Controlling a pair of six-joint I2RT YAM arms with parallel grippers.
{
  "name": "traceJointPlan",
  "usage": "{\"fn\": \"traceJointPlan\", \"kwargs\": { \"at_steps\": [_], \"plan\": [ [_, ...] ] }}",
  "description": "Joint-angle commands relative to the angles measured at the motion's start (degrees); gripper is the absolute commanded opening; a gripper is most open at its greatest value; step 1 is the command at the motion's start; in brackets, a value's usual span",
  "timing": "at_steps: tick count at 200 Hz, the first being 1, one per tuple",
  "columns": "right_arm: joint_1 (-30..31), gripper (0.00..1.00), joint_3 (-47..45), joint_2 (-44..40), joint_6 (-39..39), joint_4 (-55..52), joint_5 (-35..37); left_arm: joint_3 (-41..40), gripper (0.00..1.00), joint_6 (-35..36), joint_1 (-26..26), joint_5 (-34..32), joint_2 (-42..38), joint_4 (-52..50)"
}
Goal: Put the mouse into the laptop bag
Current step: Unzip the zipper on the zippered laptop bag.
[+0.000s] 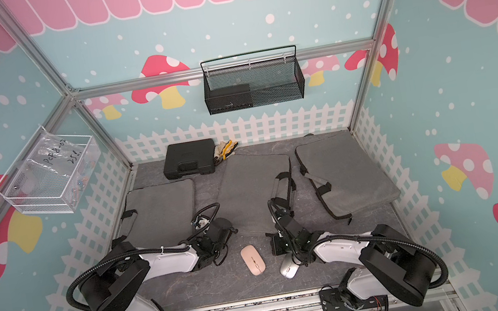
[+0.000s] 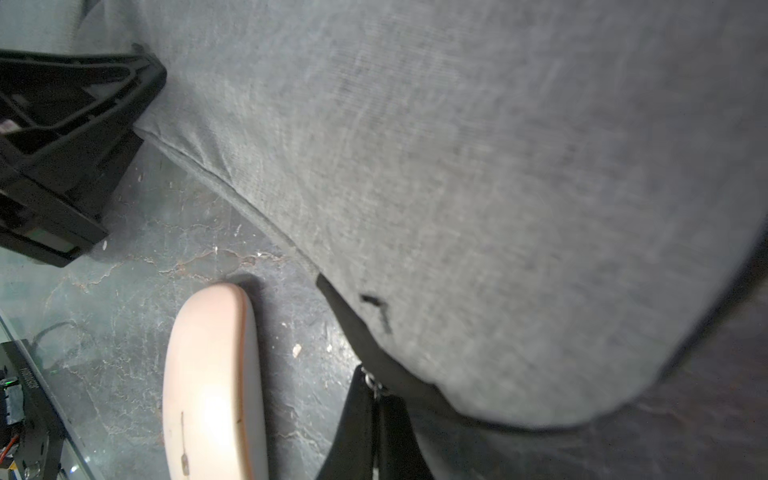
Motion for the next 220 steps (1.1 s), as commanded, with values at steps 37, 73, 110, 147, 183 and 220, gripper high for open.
{"fn": "traceJointPlan", "kwargs": {
  "at_steps": [37,73,110,147,183,220],
  "plan": [
    [1.9,0.0,6.0,4.7,0.1,2.6,-1.8,-2.4,0.0,0.0,0.0,0.3,0.4,-2.1],
    [2.0,0.0,9.7,7.7,-1.5,1.2,-2.7,-3.5,0.0,0.6,0.0,-0.7,-0.6,-1.1],
    [2.0,0.0,11.0,6.4,-2.6,-1.4,-0.9,-4.1,0.0,0.5,0.0,-1.9,-1.9,-1.5],
    [2.0,0.0,12.0,4.3,-6.1,-1.3,-4.0,-4.5,0.0,0.8,0.0,-2.0,-1.0,-0.3],
    [0.9,0.0,11.4,1.2,-5.5,-7.3,-0.6,-5.7,0.0,0.5,0.1,-3.0,-1.4,0.9],
    [-1.3,0.0,7.0,-1.6,-3.0,-6.2,-1.2,-9.1,0.0,-0.1,0.1,-4.5,-0.6,6.7]
  ]
}}
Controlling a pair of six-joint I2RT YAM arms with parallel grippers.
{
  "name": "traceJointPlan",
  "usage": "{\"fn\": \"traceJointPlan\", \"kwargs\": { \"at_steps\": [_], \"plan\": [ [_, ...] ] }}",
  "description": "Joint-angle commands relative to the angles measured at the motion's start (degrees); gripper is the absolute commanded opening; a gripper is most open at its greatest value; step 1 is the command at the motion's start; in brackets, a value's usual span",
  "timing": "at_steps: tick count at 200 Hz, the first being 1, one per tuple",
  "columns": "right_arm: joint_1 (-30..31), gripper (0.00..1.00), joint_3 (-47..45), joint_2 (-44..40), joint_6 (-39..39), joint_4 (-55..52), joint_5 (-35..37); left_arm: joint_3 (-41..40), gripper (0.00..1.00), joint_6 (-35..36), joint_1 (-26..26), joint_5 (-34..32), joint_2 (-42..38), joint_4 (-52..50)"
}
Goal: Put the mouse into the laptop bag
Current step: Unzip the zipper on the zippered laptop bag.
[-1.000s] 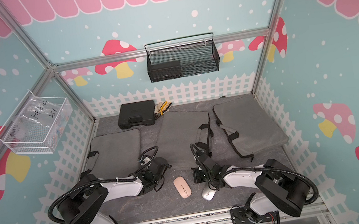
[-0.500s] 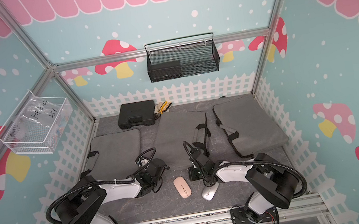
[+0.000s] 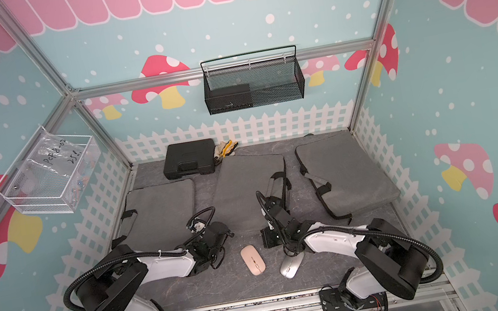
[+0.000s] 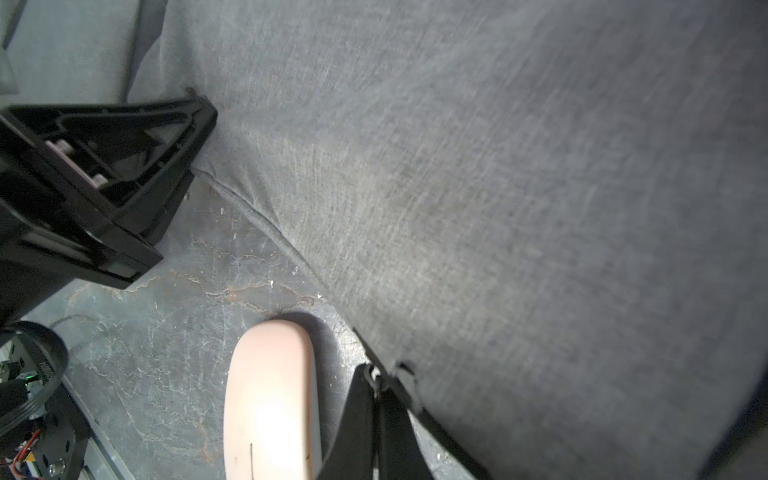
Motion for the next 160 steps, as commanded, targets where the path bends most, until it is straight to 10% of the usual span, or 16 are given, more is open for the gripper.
{"fn": "traceJointPlan", "kwargs": {
  "at_steps": [1,126,160],
  "plan": [
    [-0.7,0.0,-1.9,-2.9,1.3,1.8,-0.7,-3.9,0.0,-0.1,-0.2,-1.7,1.1,0.8],
    [3.7,0.0,3.1,7.9,4.0,10.8,-6.5,-5.3,0.0,1.9,-1.3,-2.3,2.6,7.9],
    [5.2,0.25,4.6,6.4,2.2,7.1,-4.3,-5.0,0.0,2.2,-1.3,-2.6,-0.6,4.6]
  ]
}}
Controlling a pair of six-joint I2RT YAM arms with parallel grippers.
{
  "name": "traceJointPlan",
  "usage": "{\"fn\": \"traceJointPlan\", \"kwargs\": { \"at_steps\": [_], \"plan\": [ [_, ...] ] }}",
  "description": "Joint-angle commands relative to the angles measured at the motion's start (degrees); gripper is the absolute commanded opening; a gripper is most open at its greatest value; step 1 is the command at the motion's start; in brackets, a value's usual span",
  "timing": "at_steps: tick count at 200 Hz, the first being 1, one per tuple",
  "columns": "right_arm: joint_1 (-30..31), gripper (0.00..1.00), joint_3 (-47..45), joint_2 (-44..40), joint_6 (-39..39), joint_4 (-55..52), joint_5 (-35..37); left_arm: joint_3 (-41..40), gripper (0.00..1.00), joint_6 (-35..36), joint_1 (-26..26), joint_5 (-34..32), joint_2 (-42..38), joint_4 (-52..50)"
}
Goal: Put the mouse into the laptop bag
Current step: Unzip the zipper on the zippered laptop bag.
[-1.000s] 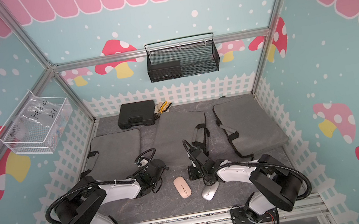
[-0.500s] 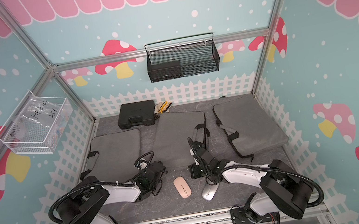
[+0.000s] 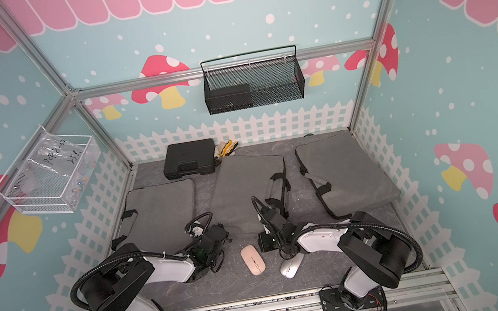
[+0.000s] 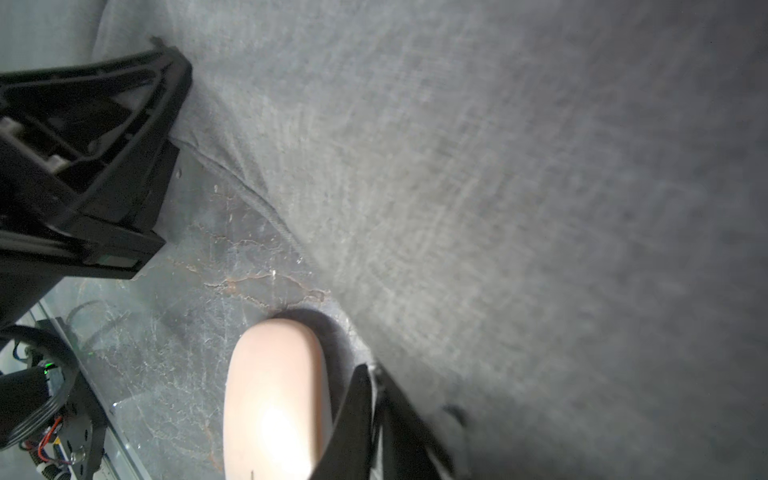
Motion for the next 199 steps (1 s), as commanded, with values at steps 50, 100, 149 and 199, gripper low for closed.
{"fn": "traceJointPlan", "kwargs": {
  "at_steps": [50,100,149,199],
  "plan": [
    [3.8,0.39,1.4,-4.8,-1.1,-0.6,2.2,-0.4,0.37,1.2,-0.4,-1.1,-10.0,-14.5],
    [7.9,0.72,-1.1,-11.9,-4.5,-5.6,5.4,2.1,0.57,6.6,-0.5,-3.7,-24.6,-29.9],
    [12.7,0.87,-1.2,-12.6,-8.1,-8.4,5.4,4.6,0.7,14.4,0.7,-3.1,-41.7,-44.3],
    [18.2,0.98,4.9,-1.2,-9.9,-13.5,8.2,1.8,0.75,15.0,2.9,-0.6,-55.0,-49.9]
  ]
}}
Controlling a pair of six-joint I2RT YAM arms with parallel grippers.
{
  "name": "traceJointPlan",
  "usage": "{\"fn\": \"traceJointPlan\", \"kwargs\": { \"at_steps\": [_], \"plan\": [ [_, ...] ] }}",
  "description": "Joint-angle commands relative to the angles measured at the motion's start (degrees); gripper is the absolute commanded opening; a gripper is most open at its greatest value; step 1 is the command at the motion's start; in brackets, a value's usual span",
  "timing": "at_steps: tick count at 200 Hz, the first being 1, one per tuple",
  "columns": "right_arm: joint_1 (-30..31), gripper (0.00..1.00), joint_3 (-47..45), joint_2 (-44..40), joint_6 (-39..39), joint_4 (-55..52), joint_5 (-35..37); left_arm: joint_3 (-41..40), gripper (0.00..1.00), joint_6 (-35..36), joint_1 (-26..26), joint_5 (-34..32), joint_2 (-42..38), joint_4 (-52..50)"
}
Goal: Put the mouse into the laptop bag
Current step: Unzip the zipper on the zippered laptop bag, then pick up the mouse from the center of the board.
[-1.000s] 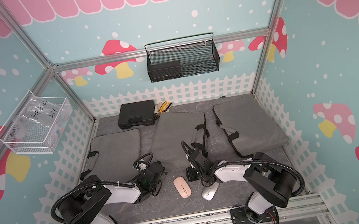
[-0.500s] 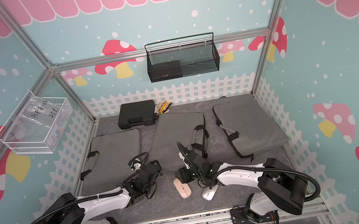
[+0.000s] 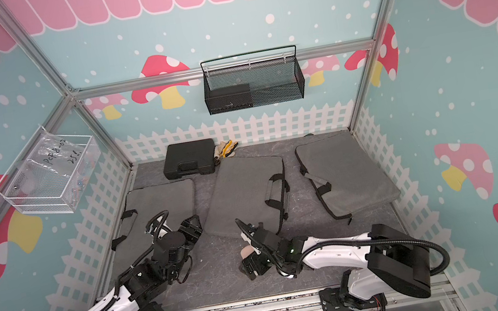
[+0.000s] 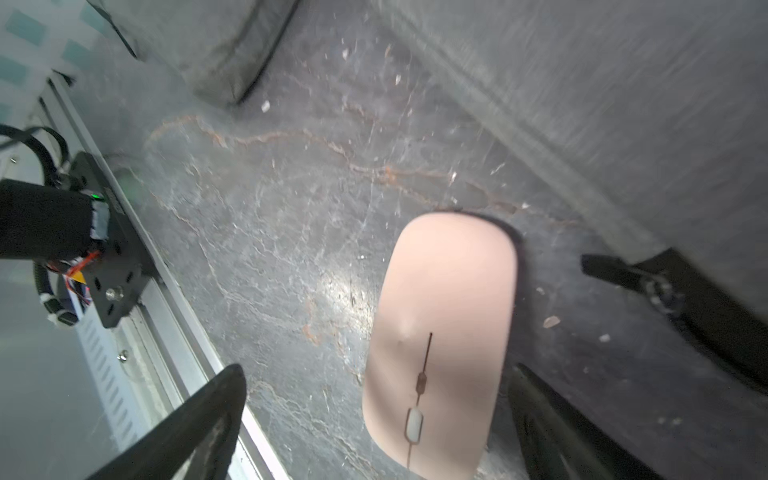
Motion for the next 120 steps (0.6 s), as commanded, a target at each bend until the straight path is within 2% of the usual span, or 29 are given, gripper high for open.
{"fn": "traceJointPlan", "kwargs": {
  "at_steps": [1,68,97,120],
  "plan": [
    [2.3,0.98,4.3,5.5,-1.9,-5.4,3.2,-1.8,0.75,1.7,0.8,0.6,-4.6,-5.9],
    [7.7,0.9,12.7,16.3,-0.2,-15.4,13.4,-4.3,0.77,0.9,1.4,0.0,-11.4,-8.6],
    [8.1,0.74,13.9,19.4,1.0,-17.0,15.8,-4.8,0.77,0.8,1.8,-0.3,-11.9,-9.4],
    [8.1,0.66,16.2,21.5,1.2,-18.6,16.5,-4.7,0.78,0.8,2.1,0.0,-12.0,-9.5]
  ]
}}
